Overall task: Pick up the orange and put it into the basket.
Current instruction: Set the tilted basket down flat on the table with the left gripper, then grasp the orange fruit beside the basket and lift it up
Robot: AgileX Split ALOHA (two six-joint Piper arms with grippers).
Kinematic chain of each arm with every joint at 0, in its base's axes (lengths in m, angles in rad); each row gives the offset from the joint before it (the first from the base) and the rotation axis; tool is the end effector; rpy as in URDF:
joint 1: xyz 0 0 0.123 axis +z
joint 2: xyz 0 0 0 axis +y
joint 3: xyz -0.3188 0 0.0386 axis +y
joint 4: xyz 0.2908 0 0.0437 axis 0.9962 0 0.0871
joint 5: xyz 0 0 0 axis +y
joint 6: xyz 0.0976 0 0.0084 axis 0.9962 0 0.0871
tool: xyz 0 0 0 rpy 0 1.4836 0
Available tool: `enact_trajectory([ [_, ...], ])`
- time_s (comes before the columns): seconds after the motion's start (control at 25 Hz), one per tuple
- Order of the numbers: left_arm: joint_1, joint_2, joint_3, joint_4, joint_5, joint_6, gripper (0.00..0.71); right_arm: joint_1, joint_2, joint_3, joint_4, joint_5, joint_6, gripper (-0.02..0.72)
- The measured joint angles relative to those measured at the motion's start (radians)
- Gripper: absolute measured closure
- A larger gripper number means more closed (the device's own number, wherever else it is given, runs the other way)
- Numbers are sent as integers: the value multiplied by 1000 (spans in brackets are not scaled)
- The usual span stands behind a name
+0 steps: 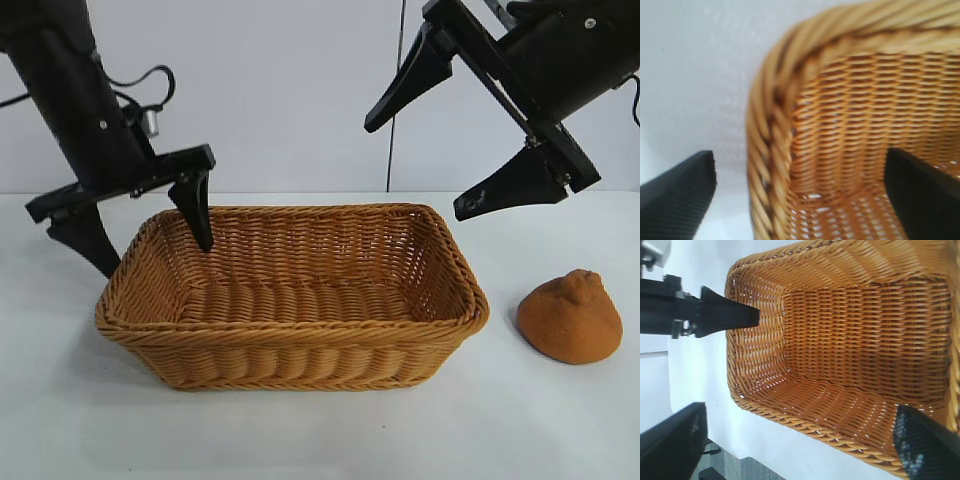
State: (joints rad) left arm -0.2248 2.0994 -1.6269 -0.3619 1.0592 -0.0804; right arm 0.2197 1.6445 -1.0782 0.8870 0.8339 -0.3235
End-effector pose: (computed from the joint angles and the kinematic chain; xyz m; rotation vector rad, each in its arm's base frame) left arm 0.4682 -0.1381 0.1933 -0.0215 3.0235 -0.5211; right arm 0.3469 0.1352 0.2479 -0.0121 2.6919 1.0021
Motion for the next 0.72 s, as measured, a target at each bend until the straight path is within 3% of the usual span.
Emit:
enact_trajectory([
  [0.28, 28, -78, -105, 227, 101, -2, 56, 0, 0, 0, -3, -4, 0, 10],
  [0.72, 217, -79, -108, 321, 152, -3, 65, 0, 0, 0, -14, -6, 0, 10],
])
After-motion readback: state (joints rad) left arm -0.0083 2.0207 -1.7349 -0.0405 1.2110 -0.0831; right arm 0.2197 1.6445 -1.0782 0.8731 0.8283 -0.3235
